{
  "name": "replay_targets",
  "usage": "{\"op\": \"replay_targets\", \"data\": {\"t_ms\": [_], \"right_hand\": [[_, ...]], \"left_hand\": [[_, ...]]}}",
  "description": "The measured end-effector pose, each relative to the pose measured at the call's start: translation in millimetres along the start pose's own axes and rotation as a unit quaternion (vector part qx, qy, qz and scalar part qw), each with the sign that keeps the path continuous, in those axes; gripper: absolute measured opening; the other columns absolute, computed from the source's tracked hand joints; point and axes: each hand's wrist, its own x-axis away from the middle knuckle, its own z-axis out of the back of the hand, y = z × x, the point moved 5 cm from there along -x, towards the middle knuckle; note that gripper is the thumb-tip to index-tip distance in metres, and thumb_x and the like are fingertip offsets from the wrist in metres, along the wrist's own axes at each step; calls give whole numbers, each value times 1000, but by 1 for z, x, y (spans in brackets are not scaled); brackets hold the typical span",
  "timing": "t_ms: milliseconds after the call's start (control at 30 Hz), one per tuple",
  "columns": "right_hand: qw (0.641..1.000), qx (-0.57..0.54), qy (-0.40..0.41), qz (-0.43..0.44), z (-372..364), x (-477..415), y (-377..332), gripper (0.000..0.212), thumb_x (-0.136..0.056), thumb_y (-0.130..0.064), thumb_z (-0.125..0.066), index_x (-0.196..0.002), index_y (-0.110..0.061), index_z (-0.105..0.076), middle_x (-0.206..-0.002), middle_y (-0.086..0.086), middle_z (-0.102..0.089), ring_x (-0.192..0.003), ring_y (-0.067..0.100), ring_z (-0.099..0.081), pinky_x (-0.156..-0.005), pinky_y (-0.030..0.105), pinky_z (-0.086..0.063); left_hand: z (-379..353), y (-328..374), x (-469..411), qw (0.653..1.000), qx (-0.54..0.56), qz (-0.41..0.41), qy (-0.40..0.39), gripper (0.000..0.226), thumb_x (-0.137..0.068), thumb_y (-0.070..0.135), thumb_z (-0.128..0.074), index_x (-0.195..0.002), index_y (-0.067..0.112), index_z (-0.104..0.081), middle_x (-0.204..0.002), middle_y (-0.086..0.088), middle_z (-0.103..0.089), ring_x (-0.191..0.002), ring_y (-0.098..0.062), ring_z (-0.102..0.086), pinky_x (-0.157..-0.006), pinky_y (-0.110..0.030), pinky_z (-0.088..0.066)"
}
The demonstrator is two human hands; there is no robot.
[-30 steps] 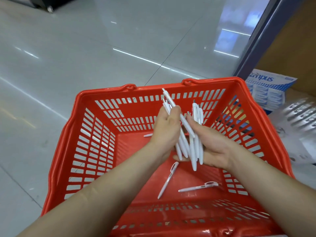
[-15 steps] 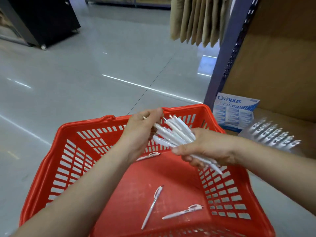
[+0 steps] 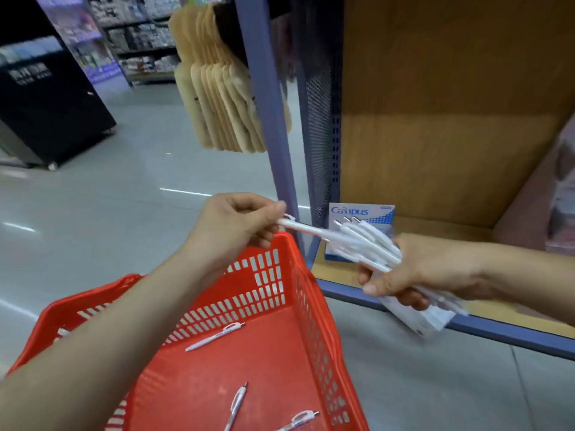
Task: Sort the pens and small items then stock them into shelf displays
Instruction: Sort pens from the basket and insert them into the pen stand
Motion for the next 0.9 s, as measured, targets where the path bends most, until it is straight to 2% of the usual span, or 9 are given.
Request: {"op": "replay_targets", "data": {"t_ms": [133, 300, 400, 467, 533, 600, 700, 800, 900], "right_hand": [[970, -230, 83, -7, 43, 31, 51, 22, -75, -19, -74, -76, -13, -54, -56, 2, -36, -42, 10, -29, -38, 18, -25], [897, -418, 133, 48, 68, 52, 92, 28, -73, -19, -71, -96, -8, -59, -70, 7, -56, -38, 7, -35, -34, 16, -30], [875, -449, 166, 78, 82, 62, 108, 25, -70, -12, -69, -92, -7, -57, -68, 8, -59, -38, 6, -36, -35, 16, -30], [858, -467, 197, 87, 91, 66, 120, 24, -70, -8, -69, -90, -7, -56, -65, 8, -58, -37, 6, -36, -34, 16, -31], [835, -495, 220, 90, 100, 68, 132, 21, -72, -9, -69, -88, -8, -55, -64, 8, -57, -37, 6, -36, -33, 16, -30], [821, -517, 229, 85, 106, 66, 143, 15, -81, -10, -67, -88, -10, -54, -65, 8, -57, -37, 7, -36, -34, 16, -30], [822, -515, 237, 59, 109, 60, 158, 9, -88, -10, -63, -85, -10, -54, -65, 7, -57, -39, 8, -37, -34, 16, -31], [827, -499, 257, 31, 111, 53, 173, 10, -87, -9, -65, -85, -9, -55, -63, 6, -57, -40, 8, -39, -34, 17, -32], [828, -477, 296, 9, 114, 49, 189, 14, -87, -14, -68, -83, -11, -55, -59, 5, -53, -41, 9, -41, -36, 18, -36]], "left_hand": [[-44, 17, -6, 999, -13, -7, -40, 14, -59, 20, -76, -69, 10, -74, -62, -9, -65, -58, -16, -58, -60, -22, -52], [-122, 33, -11, 987, -132, -28, -85, 11, -68, 3, -79, -77, 6, -73, -60, -3, -67, -56, -11, -61, -58, -17, -51], [-167, 44, -19, 968, -213, -50, -122, 14, -68, 5, -82, -73, 16, -74, -64, -13, -68, -59, -17, -60, -67, -36, -55], [-191, 47, -28, 962, -231, -47, -138, 19, -68, 3, -82, -71, 20, -73, -78, -22, -69, -67, -26, -62, -75, -51, -54], [-210, 46, -37, 955, -248, -44, -157, 21, -72, -1, -78, -71, 20, -74, -83, -24, -69, -74, -32, -65, -77, -57, -52], [-221, 39, -45, 951, -250, -33, -176, 23, -78, -6, -70, -76, 16, -73, -82, -23, -70, -76, -29, -68, -77, -48, -57], [-231, 24, -53, 946, -245, 9, -213, 19, -86, -10, -58, -90, 7, -68, -87, -19, -70, -72, -15, -71, -68, -21, -56], [-235, 15, -59, 925, -305, 16, -226, 13, -83, -1, -68, -96, 1, -69, -79, -14, -72, -65, -11, -70, -58, -17, -54], [-236, 11, -69, 891, -393, -25, -227, 11, -78, 11, -77, -88, 12, -75, -63, 2, -71, -57, -3, -66, -56, -27, -56]]}}
